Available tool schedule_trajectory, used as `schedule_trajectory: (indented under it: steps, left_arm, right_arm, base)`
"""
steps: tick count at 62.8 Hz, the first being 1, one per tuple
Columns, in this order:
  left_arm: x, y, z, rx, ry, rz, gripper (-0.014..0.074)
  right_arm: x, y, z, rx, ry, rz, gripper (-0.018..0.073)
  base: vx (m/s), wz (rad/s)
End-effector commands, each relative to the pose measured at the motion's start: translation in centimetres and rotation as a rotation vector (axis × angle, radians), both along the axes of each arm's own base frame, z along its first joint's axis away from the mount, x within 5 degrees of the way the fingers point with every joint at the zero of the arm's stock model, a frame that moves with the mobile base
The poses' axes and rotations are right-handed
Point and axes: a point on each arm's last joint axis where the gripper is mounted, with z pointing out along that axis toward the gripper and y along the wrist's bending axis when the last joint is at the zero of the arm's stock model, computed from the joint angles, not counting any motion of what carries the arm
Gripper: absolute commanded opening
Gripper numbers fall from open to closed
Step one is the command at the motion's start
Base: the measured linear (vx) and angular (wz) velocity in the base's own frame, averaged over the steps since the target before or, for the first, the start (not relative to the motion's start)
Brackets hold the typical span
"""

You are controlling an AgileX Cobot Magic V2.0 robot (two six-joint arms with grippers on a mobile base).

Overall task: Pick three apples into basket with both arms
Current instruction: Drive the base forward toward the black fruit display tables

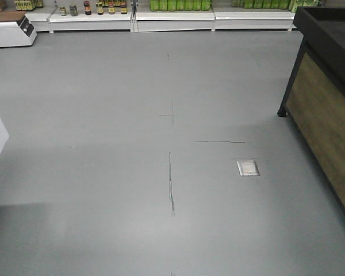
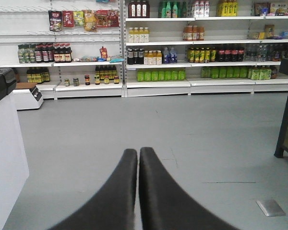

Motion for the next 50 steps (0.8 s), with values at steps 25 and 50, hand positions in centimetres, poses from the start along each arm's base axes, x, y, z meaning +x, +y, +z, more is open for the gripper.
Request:
schedule_trajectory:
  steps: [25, 50]
  left_arm:
    - [-0.04, -0.08, 0.26, -0.009, -0.074, -0.01, -0.0006]
    - [-0.04, -0.08, 0.26, -0.009, -0.074, -0.01, -0.0006]
  right_arm:
    - [-0.07, -0.02, 0.42, -0.017, -0.083, -0.003, -0.001]
    - [-0.07, -0.02, 0.42, -0.017, -0.083, -0.003, -0.001]
  base:
    - [0.07, 0.02]
    - [0.09, 0.01]
